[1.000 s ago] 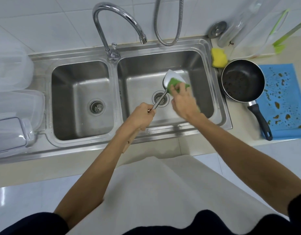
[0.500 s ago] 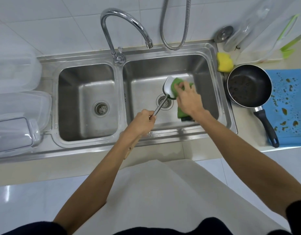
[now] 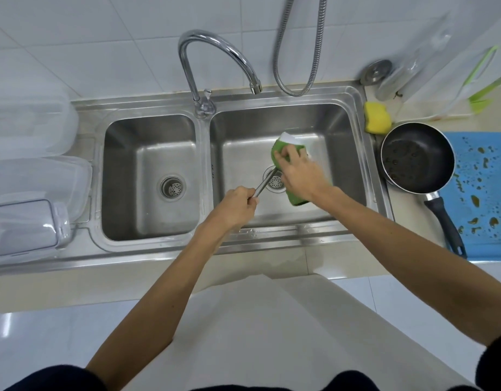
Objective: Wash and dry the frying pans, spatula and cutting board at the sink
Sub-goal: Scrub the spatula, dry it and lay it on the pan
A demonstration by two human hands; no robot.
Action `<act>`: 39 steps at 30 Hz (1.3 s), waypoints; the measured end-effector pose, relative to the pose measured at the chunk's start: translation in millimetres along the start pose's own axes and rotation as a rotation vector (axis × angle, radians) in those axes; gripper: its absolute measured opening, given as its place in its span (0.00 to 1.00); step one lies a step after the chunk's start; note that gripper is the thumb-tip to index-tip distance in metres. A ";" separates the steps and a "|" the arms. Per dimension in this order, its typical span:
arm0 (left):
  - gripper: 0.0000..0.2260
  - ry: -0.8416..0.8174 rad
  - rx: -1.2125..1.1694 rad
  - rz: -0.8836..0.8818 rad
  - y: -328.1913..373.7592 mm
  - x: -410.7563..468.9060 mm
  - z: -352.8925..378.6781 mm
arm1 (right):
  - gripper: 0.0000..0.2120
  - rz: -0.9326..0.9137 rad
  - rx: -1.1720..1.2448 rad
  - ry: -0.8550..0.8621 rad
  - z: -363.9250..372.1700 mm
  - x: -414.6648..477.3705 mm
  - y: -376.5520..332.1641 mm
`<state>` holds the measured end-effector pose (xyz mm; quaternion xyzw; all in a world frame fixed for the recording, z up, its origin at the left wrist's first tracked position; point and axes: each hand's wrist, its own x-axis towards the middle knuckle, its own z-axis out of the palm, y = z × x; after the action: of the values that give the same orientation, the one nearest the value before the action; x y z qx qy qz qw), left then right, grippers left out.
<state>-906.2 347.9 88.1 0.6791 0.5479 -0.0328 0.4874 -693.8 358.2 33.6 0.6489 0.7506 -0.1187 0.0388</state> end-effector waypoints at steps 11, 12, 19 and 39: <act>0.12 0.001 0.028 -0.019 -7.1 4.1 -1.3 | 0.25 -0.038 -0.029 -0.046 -8.8 13.1 15.8; 0.12 0.007 0.023 -0.016 -7.2 4.2 -1.5 | 0.24 0.019 -0.018 -0.009 -14.0 19.1 20.8; 0.14 0.063 -0.046 -0.013 -7.1 9.3 1.5 | 0.26 -0.015 0.074 -0.025 1.3 8.5 -1.0; 0.12 0.096 -0.033 0.092 4.5 22.1 -9.3 | 0.28 -0.082 0.462 0.203 -0.5 -48.8 -54.5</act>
<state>-898.4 370.5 83.0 0.6962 0.5394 0.0312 0.4726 -739.8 304.2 51.5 0.6180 0.7294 -0.2229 -0.1908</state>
